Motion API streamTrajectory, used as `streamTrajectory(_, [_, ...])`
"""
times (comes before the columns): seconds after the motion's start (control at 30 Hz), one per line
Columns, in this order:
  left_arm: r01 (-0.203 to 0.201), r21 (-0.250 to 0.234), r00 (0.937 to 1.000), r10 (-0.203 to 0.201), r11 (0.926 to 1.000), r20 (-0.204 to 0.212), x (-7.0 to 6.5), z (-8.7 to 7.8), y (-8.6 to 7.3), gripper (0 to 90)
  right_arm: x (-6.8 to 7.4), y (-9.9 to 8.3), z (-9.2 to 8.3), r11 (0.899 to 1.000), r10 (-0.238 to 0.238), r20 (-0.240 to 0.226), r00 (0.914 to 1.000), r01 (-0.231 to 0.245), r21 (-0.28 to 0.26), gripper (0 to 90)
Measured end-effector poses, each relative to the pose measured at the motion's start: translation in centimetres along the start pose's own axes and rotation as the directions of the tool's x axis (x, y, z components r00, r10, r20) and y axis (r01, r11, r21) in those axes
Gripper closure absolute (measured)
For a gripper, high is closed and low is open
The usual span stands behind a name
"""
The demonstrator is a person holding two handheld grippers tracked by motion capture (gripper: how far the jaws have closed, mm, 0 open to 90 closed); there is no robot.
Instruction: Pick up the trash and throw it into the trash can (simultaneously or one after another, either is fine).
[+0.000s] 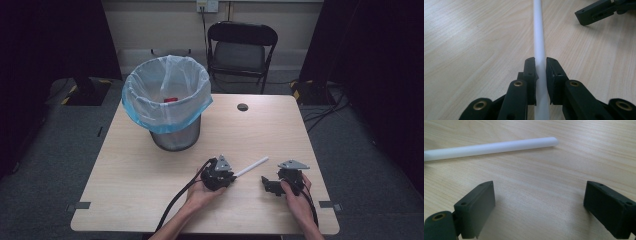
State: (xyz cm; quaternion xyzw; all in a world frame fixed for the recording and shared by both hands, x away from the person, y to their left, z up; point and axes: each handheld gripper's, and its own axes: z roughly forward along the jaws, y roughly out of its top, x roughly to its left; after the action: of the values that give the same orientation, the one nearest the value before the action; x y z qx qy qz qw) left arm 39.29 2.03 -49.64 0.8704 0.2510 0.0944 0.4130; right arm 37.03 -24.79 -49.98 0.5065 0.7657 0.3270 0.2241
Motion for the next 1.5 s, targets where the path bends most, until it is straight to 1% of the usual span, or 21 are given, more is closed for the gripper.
streamTrajectory(0.13, [0.015,0.011,0.9999,-0.015,0.9998,0.006,0.1,0.0,0.2,80.0,0.0,0.0,0.0,1.0,0.0,0.0,1.0,0.0,0.0,9.4])
streamTrajectory(0.17, [0.031,0.011,0.9994,-0.031,0.9995,0.018,0.3,0.0,0.2,80.0,0.0,0.0,0.0,1.0,0.0,0.0,1.0,0.0,0.0,9.4])
streamTrajectory(0.3, [0.048,0.007,0.9986,-0.048,0.9988,0.022,0.7,-0.2,0.0,80.1,0.0,0.0,0.0,1.0,0.0,0.0,1.0,0.0,0.0,9.4])
streamTrajectory(0.4, [0.046,0.011,0.9987,-0.046,0.9989,0.023,0.9,-0.3,-0.1,80.1,0.0,0.0,0.0,1.0,0.0,0.0,1.0,0.0,0.0,9.4])
streamTrajectory(0.47, [0.071,-0.006,0.997,-0.071,0.9975,0.031,1.2,-0.7,-0.1,80.1,0.0,0.0,0.0,1.0,0.0,0.0,1.0,0.0,0.0,9.4])
streamTrajectory(0.57, [0.071,-0.021,0.9968,-0.07,0.9973,0.037,1.4,-1.1,0.0,80.1,0.0,0.0,0.0,1.0,-0.001,0.0,1.0,0.001,0.0,9.4])
streamTrajectory(0.6, [0.069,-0.034,0.9968,-0.067,0.997,0.044,1.4,-1.8,0.3,80.1,0.0,0.0,0.0,1.0,0.0,0.0,1.0,0.0,0.0,9.4])
streamTrajectory(0.83, [0.058,-0.057,0.997,-0.054,0.9967,0.055,1.8,-3.2,1.0,80.1,0.0,0.0,0.0,1.0,0.0,0.0,1.0,0.0,0.0,9.5])
streamTrajectory(0.93, [0.054,-0.079,0.9966,-0.049,0.9954,0.067,1.9,-4.3,1.6,80.1,0.0,0.0,0.0,1.0,0.0,0.0,1.0,0.0,0.0,9.4])
streamTrajectory(1.03, [0.051,-0.086,0.9966,-0.045,0.995,0.069,2.0,-4.9,2.0,80.1,0.0,0.0,0.0,1.0,0.0,0.0,1.0,0.0,0.0,9.4])
streamTrajectory(1.07, [0.047,-0.089,0.9966,-0.041,0.9949,0.072,2.1,-5.5,2.2,80.1,0.0,0.0,0.0,1.0,0.0,0.0,1.0,0.0,0.0,9.4])
streamTrajectory(1.1, [0.031,-0.084,0.9975,-0.025,0.996,0.067,2.2,-5.8,2.3,80.1,0.0,0.0,0.0,1.0,-0.001,0.0,1.0,0.001,-0.001,9.5])
streamTrajectory(1.17, [0.03,-0.079,0.9973,-0.025,0.9964,0.069,2.3,-6.1,2.3,80.2,0.0,0.0,0.0,1.0,0.0,0.0,1.0,0.0,0.0,9.4])
streamTrajectory(1.2, [0.011,-0.064,0.9981,-0.007,0.9979,0.061,2.4,-6.5,2.6,80.2,0.0,0.0,0.0,1.0,0.0,0.0,1.0,0.0,0.0,9.4])
streamTrajectory(1.23, [0.004,-0.071,0.998,0.0,0.9975,0.063,2.5,-6.9,2.7,80.2,0.0,0.0,0.0,1.0,0.0,0.0,1.0,0.0,0.0,9.5])
streamTrajectory(1.27, [0.023,-0.091,0.9967,-0.016,0.9955,0.079,2.8,-7.7,2.9,80.2,0.0,0.0,0.0,1.0,0.0,0.0,1.0,0.0,0.0,9.4])
streamTrajectory(1.33, [0.02,-0.097,0.9964,-0.012,0.9951,0.084,2.9,-8.0,3.0,80.2,0.0,0.0,0.0,1.0,0.0,0.0,1.0,0.0,0.0,9.4])
streamTrajectory(1.37, [0.007,-0.099,0.9972,0.0,0.9951,0.074,2.8,-8.5,3.2,80.2,0.0,0.0,0.0,1.0,0.0,0.0,1.0,0.0,0.0,9.5])
streamTrajectory(1.4, [0.005,-0.108,0.997,0.003,0.9941,0.078,2.8,-8.8,3.4,80.2,0.0,0.0,0.0,1.0,0.0,0.0,1.0,0.0,0.0,9.5])
streamTrajectory(1.43, [-0.011,-0.117,0.9969,0.02,0.993,0.076,2.8,-9.4,3.6,80.2,0.0,0.0,0.0,1.0,-0.001,0.0,1.0,0.001,0.0,9.4])
streamTrajectory(1.5, [-0.014,-0.123,0.9967,0.024,0.9922,0.078,2.8,-9.7,3.8,80.2,0.0,0.0,0.0,1.0,-0.001,0.0,1.0,0.001,0.0,9.4])
